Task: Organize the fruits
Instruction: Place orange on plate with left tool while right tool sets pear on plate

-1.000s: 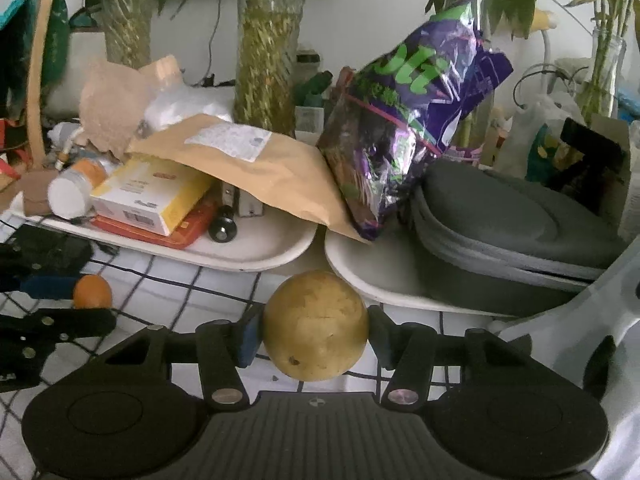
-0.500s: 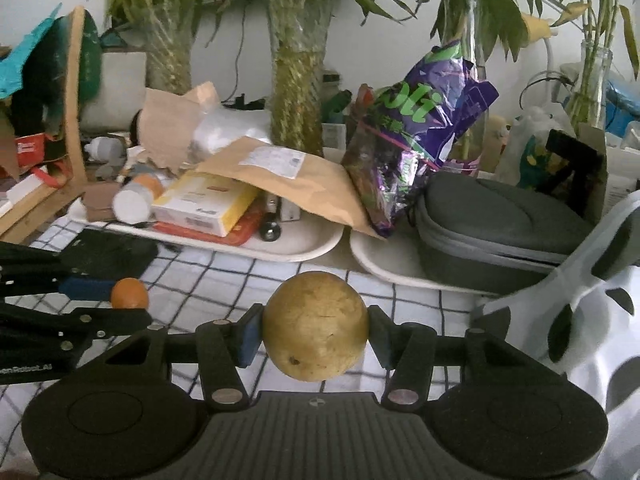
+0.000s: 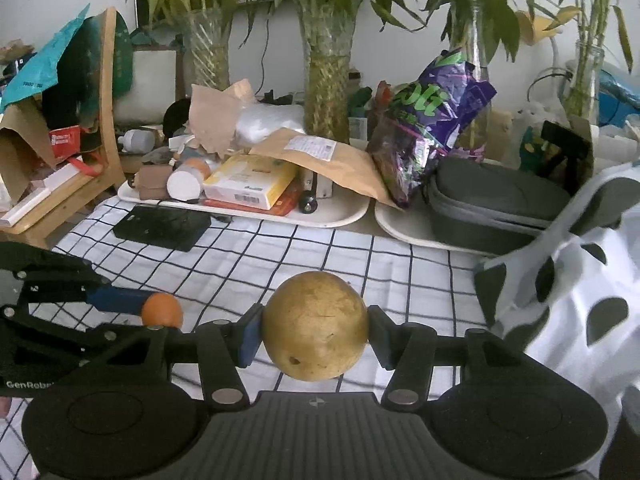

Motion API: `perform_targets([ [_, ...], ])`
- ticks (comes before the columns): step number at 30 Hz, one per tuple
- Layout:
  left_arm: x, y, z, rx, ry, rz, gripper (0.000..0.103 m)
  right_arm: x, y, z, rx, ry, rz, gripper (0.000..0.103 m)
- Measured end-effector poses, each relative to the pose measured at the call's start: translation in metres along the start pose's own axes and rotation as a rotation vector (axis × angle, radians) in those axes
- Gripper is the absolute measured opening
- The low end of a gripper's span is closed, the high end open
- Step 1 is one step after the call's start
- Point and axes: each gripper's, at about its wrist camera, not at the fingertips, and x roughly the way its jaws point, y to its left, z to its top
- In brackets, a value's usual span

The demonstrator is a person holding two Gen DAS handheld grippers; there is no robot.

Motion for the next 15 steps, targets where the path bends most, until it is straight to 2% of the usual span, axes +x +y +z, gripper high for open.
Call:
perform_targets([
  [9,-0.001,-0.020,-0.011,0.018,0.050,-0.106,0.030,-0.022,0.004,-0.014,-0.008,0.013,-0.002,0.056],
  [11,0.002,-0.021,-0.012,0.025,0.059,-0.109,0.030,-0.024,0.003,-0.015,-0.005,0.015,-0.002,0.056],
  [13,0.005,-0.022,-0.013,0.027,0.072,-0.101,0.038,-0.026,0.002,-0.016,0.002,0.015,-0.004,0.056],
  [15,0.005,-0.023,-0.013,0.030,0.066,-0.088,0.065,-0.028,0.001,-0.016,0.008,0.015,-0.003,0.056],
])
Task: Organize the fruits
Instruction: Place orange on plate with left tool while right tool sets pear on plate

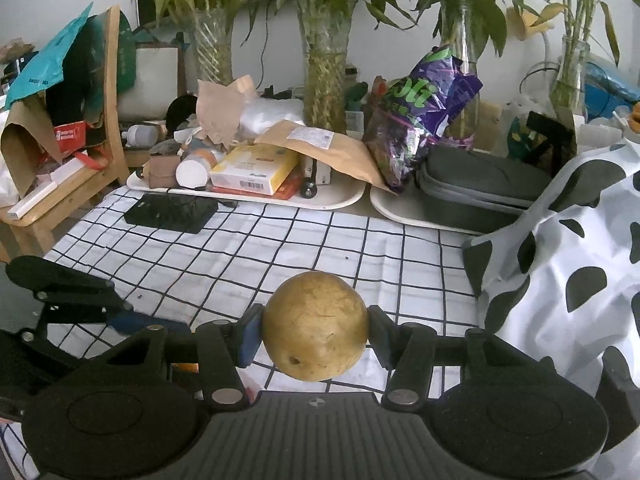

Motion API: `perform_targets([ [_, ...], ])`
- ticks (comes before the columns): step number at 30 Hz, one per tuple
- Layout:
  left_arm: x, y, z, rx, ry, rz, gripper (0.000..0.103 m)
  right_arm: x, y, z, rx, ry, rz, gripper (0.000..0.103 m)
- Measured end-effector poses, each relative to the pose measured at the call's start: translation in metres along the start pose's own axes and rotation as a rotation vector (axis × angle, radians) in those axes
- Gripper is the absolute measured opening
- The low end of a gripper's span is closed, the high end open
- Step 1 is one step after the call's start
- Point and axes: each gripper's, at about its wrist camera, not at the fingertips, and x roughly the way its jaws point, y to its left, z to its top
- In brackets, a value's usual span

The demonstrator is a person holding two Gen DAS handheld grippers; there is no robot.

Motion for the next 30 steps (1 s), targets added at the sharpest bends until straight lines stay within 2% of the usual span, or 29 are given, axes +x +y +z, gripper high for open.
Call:
perform_targets([
  [2,-0.003,-0.001,0.000,0.007,-0.021,0.009,0.072,-0.001,0.000,0.000,0.005,-0.001,0.001,0.056],
  [20,-0.056,0.000,-0.017,-0.099,-0.096,0.173,0.072,-0.036,0.019,-0.023,0.007,0.005,0.030,0.056],
  [30,-0.084,-0.015,-0.033,-0.131,-0.099,0.213,0.072,-0.059,0.046,-0.048,-0.034,0.034,0.059,0.057],
])
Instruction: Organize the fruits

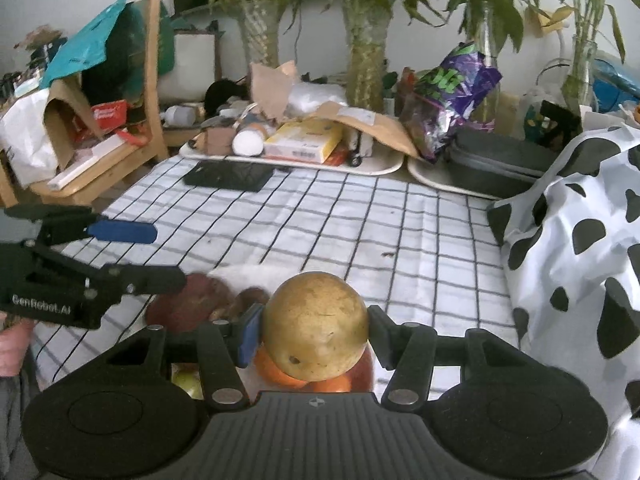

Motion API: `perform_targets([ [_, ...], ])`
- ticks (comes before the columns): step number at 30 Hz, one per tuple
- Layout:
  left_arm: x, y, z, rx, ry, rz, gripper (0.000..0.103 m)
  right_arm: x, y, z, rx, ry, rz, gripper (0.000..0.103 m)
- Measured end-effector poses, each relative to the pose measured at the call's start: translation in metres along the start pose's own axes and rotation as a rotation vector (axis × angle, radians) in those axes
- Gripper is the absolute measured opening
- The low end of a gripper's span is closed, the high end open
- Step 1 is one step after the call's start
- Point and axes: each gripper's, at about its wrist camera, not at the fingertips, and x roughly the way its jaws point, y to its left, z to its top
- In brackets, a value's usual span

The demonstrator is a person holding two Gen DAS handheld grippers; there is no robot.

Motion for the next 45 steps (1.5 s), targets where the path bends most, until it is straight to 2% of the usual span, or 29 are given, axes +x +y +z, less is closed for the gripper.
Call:
perform_targets([
  [9,-0.023,-0.008,-0.010,0.019,-0.003,0.040,0.072,-0.007,0.036,-0.017,-0.051,0.042,0.048,0.057],
  [23,-0.038,-0.011,-0.023,0.004,0.033,0.092,0.072,-0.006,0.074,-0.043,-0.144,0.163,0.093,0.057],
  [25,-0.038,-0.011,-0.025,0.001,0.045,0.102,0.072,-0.006,0.076,-0.045,-0.151,0.174,0.103,0.062],
  [27,-0.037,-0.012,-0.025,0.002,0.053,0.106,0.072,-0.010,0.076,-0.045,-0.144,0.151,0.098,0.094],
  [28,-0.037,-0.012,-0.026,0.004,0.056,0.108,0.072,-0.013,0.076,-0.044,-0.137,0.128,0.087,0.099],
  [35,-0.039,-0.013,-0.027,-0.008,0.062,0.125,0.072,-0.021,0.066,-0.044,-0.091,0.105,0.039,0.103],
  [45,-0.046,-0.020,-0.031,-0.005,0.075,0.152,0.072,-0.035,0.065,-0.052,-0.041,0.101,-0.026,0.103],
])
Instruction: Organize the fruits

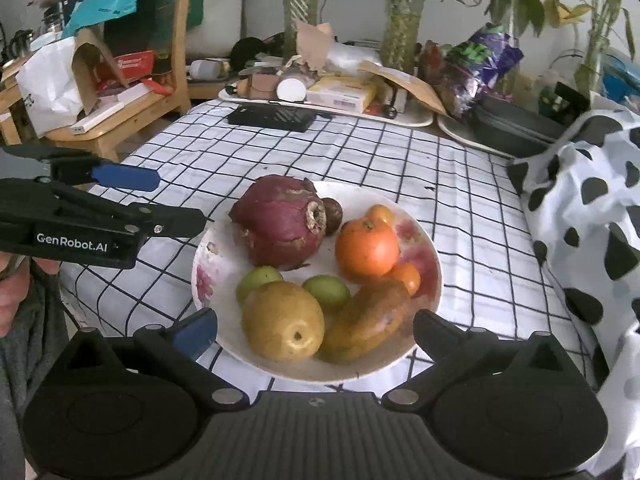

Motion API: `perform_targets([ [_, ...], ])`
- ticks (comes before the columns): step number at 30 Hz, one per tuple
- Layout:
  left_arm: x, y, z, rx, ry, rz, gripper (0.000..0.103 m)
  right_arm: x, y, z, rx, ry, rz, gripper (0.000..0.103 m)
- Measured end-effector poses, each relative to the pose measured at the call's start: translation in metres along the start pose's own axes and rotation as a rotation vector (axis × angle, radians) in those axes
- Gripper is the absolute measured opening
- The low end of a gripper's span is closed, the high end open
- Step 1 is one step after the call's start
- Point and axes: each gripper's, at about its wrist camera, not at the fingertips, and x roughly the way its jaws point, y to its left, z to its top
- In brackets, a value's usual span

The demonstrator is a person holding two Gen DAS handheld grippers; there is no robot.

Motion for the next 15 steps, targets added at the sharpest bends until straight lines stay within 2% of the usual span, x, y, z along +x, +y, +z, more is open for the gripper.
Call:
perform_targets([
  [13,-0.024,-0.024,-0.015,0.052,0.044,0.077,0.072,-0.012,0.003,-0.020,0.106,0.083,-0.163,0.103],
  [15,-0.025,-0.027,-0.018,0.050,0.061,0.078,0.075,-0.013,0.004,-0.022,0.113,0.092,-0.182,0.103],
])
